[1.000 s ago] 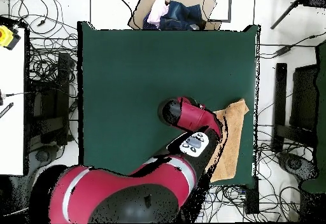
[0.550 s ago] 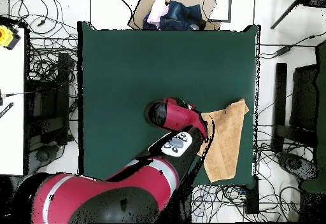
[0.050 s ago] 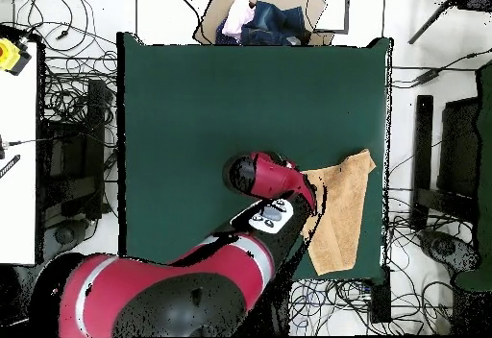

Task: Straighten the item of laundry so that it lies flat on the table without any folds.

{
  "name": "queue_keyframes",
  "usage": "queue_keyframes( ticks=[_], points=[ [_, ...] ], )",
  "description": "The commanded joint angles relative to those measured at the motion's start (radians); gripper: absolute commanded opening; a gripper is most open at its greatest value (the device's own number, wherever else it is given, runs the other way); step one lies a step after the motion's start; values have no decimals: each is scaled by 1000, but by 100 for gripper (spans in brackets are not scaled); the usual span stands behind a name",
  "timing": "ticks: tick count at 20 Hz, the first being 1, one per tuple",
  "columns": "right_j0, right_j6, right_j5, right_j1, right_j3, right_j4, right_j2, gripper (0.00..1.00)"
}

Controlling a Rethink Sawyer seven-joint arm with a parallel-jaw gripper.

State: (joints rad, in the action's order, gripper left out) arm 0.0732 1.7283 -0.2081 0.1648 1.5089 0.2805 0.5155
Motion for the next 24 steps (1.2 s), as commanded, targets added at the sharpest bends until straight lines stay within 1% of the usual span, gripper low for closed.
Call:
queue_keyframes(
  ticks=[1, 6, 12, 14, 18, 24],
  points=[
    [-66, 191, 71, -6, 53, -6, -93, 100],
    [-85, 190, 95, -9, 56, -13, -100, 100],
    [-80, 191, 76, -29, 36, 0, -85, 100],
    [-69, 194, 49, -50, 15, 11, -68, 100],
    [-34, 199, -71, -115, -58, 36, -16, 100],
    [28, 238, -90, -191, -102, 65, 43, 100]
  ],
)
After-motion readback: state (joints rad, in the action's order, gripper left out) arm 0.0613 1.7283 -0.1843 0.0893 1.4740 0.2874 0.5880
